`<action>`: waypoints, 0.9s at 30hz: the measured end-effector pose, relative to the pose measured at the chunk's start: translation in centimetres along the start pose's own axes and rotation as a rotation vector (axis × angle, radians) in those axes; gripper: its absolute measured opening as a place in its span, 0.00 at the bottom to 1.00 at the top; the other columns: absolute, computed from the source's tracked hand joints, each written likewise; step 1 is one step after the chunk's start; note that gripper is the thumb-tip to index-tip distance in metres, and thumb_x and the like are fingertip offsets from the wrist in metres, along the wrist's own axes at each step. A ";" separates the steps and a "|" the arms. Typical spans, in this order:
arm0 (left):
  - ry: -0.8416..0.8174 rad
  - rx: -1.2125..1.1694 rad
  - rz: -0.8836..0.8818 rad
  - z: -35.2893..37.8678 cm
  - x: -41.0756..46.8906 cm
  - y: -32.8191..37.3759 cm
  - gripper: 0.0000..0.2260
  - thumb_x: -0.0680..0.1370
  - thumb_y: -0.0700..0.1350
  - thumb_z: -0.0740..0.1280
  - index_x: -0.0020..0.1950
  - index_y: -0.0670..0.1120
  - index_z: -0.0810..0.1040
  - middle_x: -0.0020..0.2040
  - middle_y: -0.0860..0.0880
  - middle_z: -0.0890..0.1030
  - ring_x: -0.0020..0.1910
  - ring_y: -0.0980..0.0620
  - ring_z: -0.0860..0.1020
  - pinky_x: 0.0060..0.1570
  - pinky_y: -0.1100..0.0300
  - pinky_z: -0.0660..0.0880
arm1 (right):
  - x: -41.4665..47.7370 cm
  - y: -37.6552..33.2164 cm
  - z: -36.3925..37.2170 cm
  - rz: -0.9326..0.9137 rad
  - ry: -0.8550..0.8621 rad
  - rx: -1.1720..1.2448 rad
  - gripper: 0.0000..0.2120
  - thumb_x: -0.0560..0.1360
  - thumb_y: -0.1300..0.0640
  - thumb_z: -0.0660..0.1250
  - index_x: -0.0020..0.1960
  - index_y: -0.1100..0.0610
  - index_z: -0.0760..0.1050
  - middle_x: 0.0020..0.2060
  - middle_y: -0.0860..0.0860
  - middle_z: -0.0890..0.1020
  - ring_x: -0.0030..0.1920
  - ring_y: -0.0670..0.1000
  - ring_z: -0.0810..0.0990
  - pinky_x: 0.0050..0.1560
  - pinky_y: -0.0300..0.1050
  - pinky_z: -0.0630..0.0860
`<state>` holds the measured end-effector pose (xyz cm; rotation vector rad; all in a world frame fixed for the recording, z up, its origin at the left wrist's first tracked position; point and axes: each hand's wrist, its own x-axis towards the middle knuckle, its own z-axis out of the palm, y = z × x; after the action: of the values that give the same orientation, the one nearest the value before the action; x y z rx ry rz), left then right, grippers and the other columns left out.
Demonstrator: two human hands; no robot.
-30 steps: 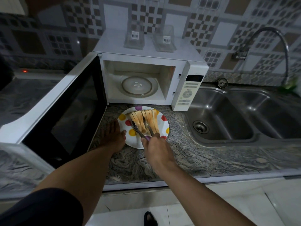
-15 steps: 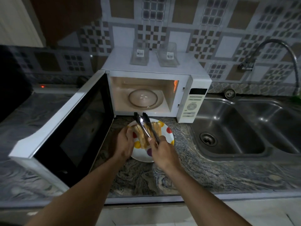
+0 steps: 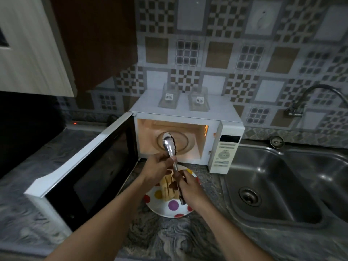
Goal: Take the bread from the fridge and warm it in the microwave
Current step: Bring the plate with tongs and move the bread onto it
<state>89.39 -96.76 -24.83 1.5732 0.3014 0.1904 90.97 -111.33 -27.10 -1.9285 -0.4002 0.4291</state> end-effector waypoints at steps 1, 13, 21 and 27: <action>-0.009 -0.006 0.017 0.3 -0.2 0.4 0.09 0.79 0.43 0.68 0.55 0.38 0.80 0.51 0.35 0.83 0.52 0.38 0.82 0.56 0.45 0.80 | -0.2 -0.1 -0.5 -0.007 -0.015 -0.011 0.13 0.83 0.43 0.57 0.51 0.48 0.75 0.45 0.48 0.83 0.46 0.48 0.81 0.45 0.42 0.76; -0.046 -0.065 0.085 0.5 0.7 4.1 0.10 0.79 0.44 0.68 0.56 0.38 0.78 0.50 0.39 0.79 0.46 0.38 0.80 0.51 0.31 0.76 | -0.5 -0.1 -4.4 0.084 -0.219 -0.111 0.08 0.76 0.59 0.72 0.54 0.51 0.79 0.48 0.46 0.84 0.50 0.47 0.81 0.53 0.49 0.80; -0.047 -0.025 0.081 0.0 1.2 4.5 0.10 0.79 0.44 0.68 0.56 0.40 0.79 0.49 0.42 0.81 0.53 0.39 0.81 0.55 0.41 0.79 | 0.2 0.3 -3.9 0.027 -0.157 -0.104 0.01 0.76 0.52 0.71 0.47 0.47 0.82 0.46 0.46 0.85 0.51 0.49 0.83 0.54 0.51 0.80; -0.068 -0.002 0.073 0.1 1.5 4.6 0.10 0.80 0.45 0.67 0.57 0.40 0.79 0.52 0.42 0.82 0.54 0.42 0.82 0.56 0.42 0.79 | 0.7 0.5 -3.7 0.102 -0.175 0.128 0.06 0.77 0.58 0.71 0.54 0.54 0.80 0.47 0.52 0.86 0.52 0.52 0.84 0.51 0.50 0.82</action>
<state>91.22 -96.42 -20.32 1.5868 0.1904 0.1934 93.35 -114.20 -26.26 -1.7976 -0.3789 0.6778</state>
